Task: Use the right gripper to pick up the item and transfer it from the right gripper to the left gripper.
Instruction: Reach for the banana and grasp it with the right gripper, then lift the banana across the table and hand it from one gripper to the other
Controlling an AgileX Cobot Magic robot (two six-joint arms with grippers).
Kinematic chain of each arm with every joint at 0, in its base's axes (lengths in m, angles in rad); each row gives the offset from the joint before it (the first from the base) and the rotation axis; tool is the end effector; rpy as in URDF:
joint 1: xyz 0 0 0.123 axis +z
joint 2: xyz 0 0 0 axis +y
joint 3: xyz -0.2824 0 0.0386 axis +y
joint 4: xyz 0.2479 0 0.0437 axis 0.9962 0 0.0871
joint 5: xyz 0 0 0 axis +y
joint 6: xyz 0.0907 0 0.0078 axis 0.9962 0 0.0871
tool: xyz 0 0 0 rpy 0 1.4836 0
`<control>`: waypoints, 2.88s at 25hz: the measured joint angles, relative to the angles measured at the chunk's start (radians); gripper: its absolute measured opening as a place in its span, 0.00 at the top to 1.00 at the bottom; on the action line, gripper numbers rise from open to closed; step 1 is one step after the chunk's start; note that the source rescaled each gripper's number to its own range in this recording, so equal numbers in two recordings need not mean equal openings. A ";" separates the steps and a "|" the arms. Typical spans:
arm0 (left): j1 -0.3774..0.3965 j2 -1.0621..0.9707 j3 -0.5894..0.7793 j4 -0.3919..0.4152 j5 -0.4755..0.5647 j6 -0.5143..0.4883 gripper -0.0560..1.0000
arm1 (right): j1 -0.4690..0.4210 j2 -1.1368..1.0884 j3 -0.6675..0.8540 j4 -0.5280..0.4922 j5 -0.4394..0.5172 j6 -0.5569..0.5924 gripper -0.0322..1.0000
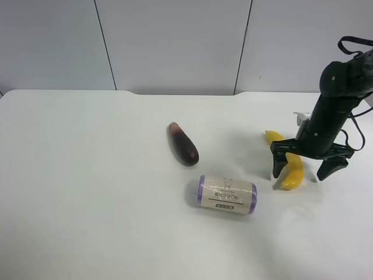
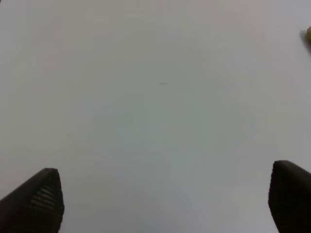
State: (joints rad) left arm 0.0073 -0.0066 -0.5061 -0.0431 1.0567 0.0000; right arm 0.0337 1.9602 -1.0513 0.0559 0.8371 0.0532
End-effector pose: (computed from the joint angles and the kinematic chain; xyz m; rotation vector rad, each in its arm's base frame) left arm -0.0064 -0.0035 0.2792 -0.0052 2.0272 -0.0468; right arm 0.3214 0.0146 0.1103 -0.0896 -3.0502 -0.0549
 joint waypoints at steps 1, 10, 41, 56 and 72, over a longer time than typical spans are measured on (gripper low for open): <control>0.000 0.000 0.000 0.000 0.000 0.000 0.24 | 0.000 0.007 0.000 0.000 0.001 0.000 0.08; 0.000 0.000 0.000 0.000 0.000 0.000 0.24 | 0.000 0.009 0.000 0.000 0.001 0.000 0.51; 0.000 0.000 0.000 0.000 0.000 0.000 0.24 | 0.146 -0.300 0.000 0.001 0.075 -0.080 0.97; 0.000 0.000 0.000 0.000 0.000 0.000 0.24 | 0.480 -0.366 -0.098 0.002 0.126 -0.243 0.97; -0.029 0.255 -0.052 -0.239 0.023 0.329 0.17 | 0.696 -0.326 -0.230 0.021 0.237 -0.332 0.97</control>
State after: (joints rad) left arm -0.0222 0.2481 -0.5580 -0.2826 1.0800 0.3291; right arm 0.7295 1.6345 -1.2814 0.0771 1.0738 -0.2789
